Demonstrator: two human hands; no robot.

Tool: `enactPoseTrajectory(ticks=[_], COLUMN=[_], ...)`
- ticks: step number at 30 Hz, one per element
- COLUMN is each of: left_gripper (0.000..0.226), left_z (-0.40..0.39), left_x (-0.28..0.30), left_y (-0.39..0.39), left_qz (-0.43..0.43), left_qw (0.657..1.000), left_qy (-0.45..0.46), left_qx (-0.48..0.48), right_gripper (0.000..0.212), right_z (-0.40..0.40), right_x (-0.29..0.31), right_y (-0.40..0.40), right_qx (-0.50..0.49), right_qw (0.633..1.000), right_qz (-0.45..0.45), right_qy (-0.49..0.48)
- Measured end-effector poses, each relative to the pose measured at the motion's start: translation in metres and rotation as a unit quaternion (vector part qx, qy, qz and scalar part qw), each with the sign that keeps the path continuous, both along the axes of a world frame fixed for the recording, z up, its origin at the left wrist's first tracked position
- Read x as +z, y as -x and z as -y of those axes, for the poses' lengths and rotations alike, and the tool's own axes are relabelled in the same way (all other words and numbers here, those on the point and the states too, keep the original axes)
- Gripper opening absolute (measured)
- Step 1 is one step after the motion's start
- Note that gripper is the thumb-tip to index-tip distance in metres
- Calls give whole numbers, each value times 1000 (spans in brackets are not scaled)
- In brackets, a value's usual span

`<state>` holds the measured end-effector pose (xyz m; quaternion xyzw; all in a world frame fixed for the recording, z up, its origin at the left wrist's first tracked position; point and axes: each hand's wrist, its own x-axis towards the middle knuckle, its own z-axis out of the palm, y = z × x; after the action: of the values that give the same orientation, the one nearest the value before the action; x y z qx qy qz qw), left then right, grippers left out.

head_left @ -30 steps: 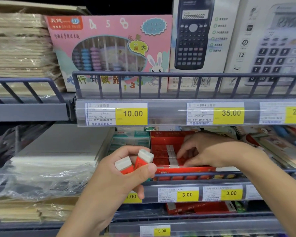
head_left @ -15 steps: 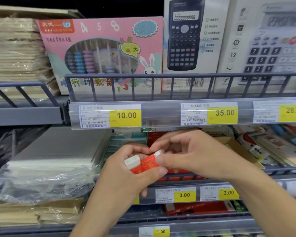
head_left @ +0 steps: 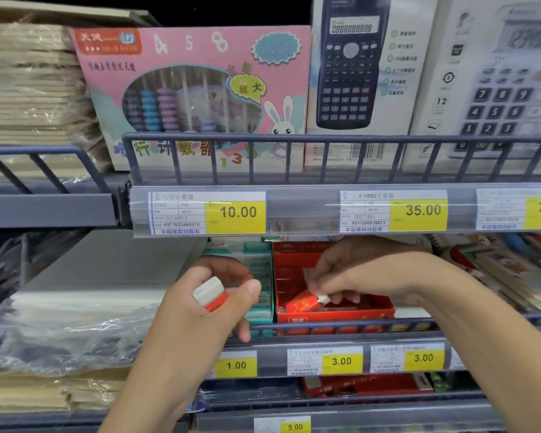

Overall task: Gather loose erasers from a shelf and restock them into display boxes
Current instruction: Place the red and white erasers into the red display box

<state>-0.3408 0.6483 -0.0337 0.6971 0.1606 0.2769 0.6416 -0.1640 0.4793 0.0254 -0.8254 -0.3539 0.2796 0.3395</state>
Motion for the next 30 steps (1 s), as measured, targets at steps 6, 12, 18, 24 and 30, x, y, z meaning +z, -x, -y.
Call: enactPoseTrajectory(ticks=[6, 12, 18, 24, 30], left_gripper=[28, 21, 22, 15, 21], left_z=[-1, 0, 2, 2, 5], left_x=[-1, -1, 2, 1, 0], left_y=[-1, -2, -3, -2, -2], left_qz=[1, -2, -10, 0, -15], left_qw=[1000, 1000, 999, 999, 997], left_qy=[-3, -13, -31, -30, 21], left_qx=[-3, -3, -11, -23, -66], right_gripper=[12, 18, 19, 12, 14], right_z=[-14, -17, -24, -29, -27], right_x=[-8, -5, -7, -15, -14], right_y=[0, -2, -3, -1, 0], right_qx=[15, 18, 21, 42, 25], right_qw=[999, 994, 983, 973, 981], right_qz=[23, 73, 135, 186, 180], right_qy=[25, 77, 123, 130, 64])
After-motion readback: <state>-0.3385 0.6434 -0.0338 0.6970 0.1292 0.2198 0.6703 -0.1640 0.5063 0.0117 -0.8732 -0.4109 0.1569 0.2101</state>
